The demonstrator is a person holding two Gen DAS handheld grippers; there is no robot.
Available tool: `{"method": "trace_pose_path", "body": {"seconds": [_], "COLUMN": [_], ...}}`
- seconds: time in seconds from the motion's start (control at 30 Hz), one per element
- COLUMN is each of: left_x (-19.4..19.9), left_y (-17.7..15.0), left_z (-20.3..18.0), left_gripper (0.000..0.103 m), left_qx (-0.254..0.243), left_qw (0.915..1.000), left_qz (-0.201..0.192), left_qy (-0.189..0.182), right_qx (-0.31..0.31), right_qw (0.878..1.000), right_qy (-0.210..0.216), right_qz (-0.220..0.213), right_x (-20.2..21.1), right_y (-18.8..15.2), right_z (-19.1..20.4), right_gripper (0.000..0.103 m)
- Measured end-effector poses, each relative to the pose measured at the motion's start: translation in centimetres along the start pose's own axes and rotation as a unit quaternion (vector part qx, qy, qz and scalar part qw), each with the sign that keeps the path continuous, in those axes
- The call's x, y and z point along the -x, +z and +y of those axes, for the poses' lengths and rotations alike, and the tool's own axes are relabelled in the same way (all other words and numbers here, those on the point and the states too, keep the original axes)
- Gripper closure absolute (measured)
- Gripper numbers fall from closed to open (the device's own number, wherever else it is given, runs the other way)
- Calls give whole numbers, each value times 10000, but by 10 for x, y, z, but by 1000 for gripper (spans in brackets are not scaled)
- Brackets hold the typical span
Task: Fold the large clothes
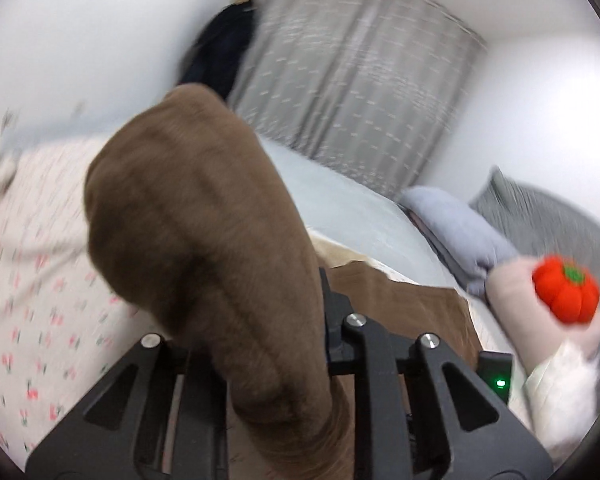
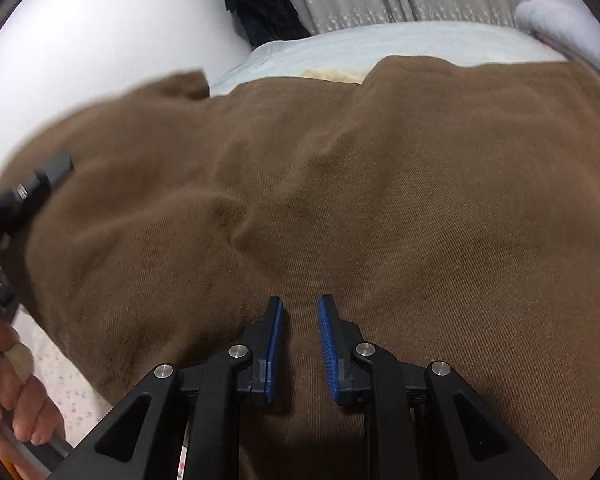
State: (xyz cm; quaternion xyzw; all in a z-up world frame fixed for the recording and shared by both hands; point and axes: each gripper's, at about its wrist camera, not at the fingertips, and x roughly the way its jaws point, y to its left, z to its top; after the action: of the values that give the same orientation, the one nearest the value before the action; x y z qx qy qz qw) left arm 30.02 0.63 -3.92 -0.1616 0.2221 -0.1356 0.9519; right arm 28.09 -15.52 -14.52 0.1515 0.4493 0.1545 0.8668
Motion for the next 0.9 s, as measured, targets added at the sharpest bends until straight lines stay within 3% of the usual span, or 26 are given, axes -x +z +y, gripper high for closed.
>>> {"method": "trace_pose_path", "body": {"seconds": [0.1, 0.17, 0.3, 0.4, 0.53, 0.63, 0.7, 0.83, 0.9], "left_x": [-4, -6, -4, -6, -13, -28, -40, -54, -54], "left_y": [8, 13, 4, -12, -55, -87, -102, -116, -113], "left_z": [-29, -50, -91, -125, -164, -178, -182, -181, -180], "left_gripper": [81, 81, 81, 81, 81, 81, 79, 75, 74], "left_qx": [-593, -1055, -2034, -2637, -3527, -3840, -3958, -3844, -3807], "left_qw": [9982, 9942, 9784, 9621, 9264, 9044, 8955, 8894, 8889], "left_qz": [-26, -17, 110, 283, 764, 1333, 1562, 1935, 1999], "left_qy": [-106, -185, -365, -640, -1077, -1296, -1303, -1539, -1577], "right_qx": [-427, -860, -1308, -1612, -2197, -2520, -2621, -2640, -2621], "right_qw": [9979, 9922, 9856, 9806, 9675, 9588, 9561, 9559, 9571], "right_qy": [483, 890, 844, 631, 413, 369, 334, 326, 304], "right_qz": [74, -128, -652, -922, -1186, -1257, -1264, -1248, -1197], "right_x": [10, 32, 79, 112, 149, 165, 172, 177, 180], "right_y": [1, 1, -5, -15, -38, -59, -70, -81, -66], "right_z": [-19, -39, -79, -111, -161, -187, -195, -199, -198], "right_gripper": [83, 83, 79, 73, 61, 60, 60, 60, 60]}}
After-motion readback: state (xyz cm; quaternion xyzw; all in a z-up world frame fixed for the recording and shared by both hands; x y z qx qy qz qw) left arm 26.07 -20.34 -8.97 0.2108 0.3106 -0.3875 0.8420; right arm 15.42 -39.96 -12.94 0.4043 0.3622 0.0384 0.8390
